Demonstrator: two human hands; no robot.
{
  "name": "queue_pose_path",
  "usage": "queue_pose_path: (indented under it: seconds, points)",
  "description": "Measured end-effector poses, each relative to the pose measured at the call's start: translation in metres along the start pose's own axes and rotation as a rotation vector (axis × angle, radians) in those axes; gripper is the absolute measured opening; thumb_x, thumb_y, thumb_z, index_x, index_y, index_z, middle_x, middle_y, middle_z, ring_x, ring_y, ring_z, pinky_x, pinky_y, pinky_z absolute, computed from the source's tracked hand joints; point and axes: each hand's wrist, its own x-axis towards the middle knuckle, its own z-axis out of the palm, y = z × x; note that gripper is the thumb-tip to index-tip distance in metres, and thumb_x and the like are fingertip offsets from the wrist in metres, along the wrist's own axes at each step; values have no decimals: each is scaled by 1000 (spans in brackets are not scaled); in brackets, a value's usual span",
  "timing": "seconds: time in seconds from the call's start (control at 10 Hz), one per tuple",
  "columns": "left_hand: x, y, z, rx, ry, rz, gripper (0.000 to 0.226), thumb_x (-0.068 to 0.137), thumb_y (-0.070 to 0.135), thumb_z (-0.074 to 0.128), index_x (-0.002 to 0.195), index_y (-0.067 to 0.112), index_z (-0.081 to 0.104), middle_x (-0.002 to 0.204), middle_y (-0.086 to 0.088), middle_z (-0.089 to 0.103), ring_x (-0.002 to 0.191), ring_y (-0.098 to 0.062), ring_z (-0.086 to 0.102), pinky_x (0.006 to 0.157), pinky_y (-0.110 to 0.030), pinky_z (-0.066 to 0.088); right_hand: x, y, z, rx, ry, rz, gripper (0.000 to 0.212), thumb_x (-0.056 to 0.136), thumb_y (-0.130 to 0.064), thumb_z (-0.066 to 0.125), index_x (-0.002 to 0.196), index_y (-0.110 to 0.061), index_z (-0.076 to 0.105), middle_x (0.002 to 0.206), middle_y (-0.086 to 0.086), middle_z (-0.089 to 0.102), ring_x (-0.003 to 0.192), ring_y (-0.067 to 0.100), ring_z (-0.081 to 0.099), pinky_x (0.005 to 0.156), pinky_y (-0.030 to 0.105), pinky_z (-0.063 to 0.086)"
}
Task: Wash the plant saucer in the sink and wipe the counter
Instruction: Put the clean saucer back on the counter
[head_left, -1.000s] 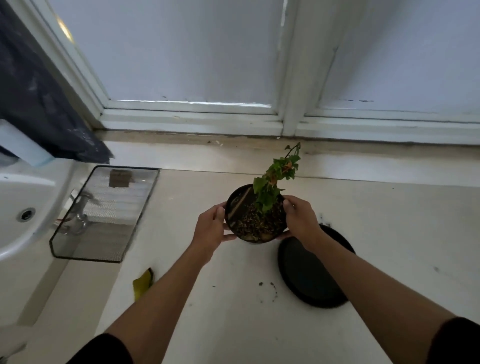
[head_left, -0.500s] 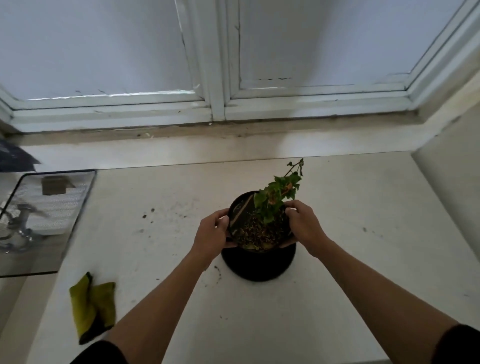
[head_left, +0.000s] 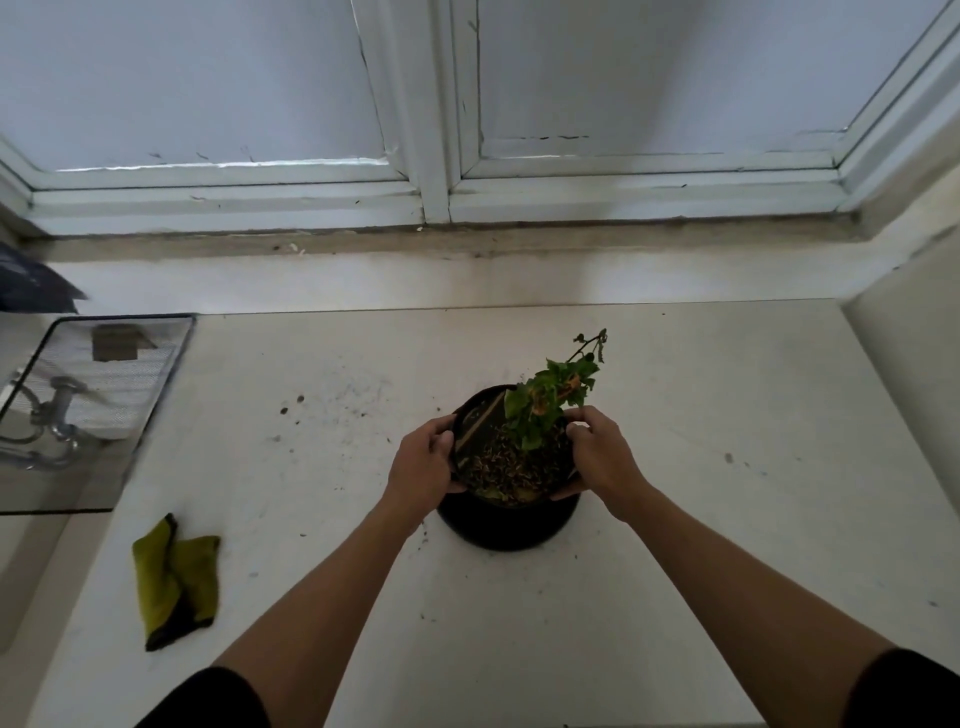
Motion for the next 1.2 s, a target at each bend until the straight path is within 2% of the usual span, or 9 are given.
queue_pose_path:
  seconds: [0.2,0.5,0.6,0.7,0.8,0.9,1.0,1.1,1.2]
  points:
    - [7,-1,0,-14,24,3,36,111,13,38,140,12,59,122,-12,65,110,-28,67,70,-45,66,5,0,0,-9,7,2,31,104,-17,33,119,-15,60,121,9,56,90,26,59,54,53,61]
    - [4,1,1,21,28,0,36,112,15,35,141,15,58,123,-6,61,112,-23,61,63,-30,65,4,3,5,-45,13,-15,32,105,-19,30,128,-19,53,118,5,48,84,19,53,57,55,61]
    - [0,0,0,43,36,19,36,112,19,36,141,16,57,123,-4,60,113,-21,61,65,-27,64,4,10,11,-100,68,-47,32,106,-23,31,130,-21,52,114,3,48,81,16,51,55,47,62]
    - [-5,0,-4,64,62,31,35,111,25,39,141,19,57,127,-5,62,111,-23,65,70,-30,64,12,19,19,-254,183,-175,30,105,-27,35,127,-20,54,113,8,58,96,26,58,72,46,58]
    - [-10,8,-13,75,102,51,35,110,28,43,140,22,57,125,-5,62,105,-23,67,78,-38,64,20,18,24,-308,241,-261,26,102,-28,38,116,-17,56,103,16,63,96,35,62,79,40,50]
    - [-17,19,-23,56,134,71,35,109,28,44,140,22,58,125,-3,62,104,-21,65,85,-44,63,25,7,24,-315,237,-283,24,99,-29,36,104,-16,55,100,18,63,92,36,62,80,42,52]
    - [-29,26,-30,58,173,103,34,109,28,43,139,22,59,125,0,61,103,-18,64,83,-40,63,22,2,23,-317,219,-317,25,100,-26,37,105,-12,57,101,18,62,89,34,62,75,36,48]
    - [-40,28,-35,58,183,110,33,109,29,44,136,24,61,122,3,63,107,-19,65,92,-45,61,17,3,18,-322,248,-348,26,103,-26,39,115,-12,58,105,18,63,91,32,63,75,35,46]
    - [-47,24,-38,74,169,93,32,108,31,45,135,25,61,126,2,63,117,-23,63,100,-50,56,5,10,18,-297,292,-334,26,103,-26,43,121,-17,60,112,15,62,96,30,62,81,38,50]
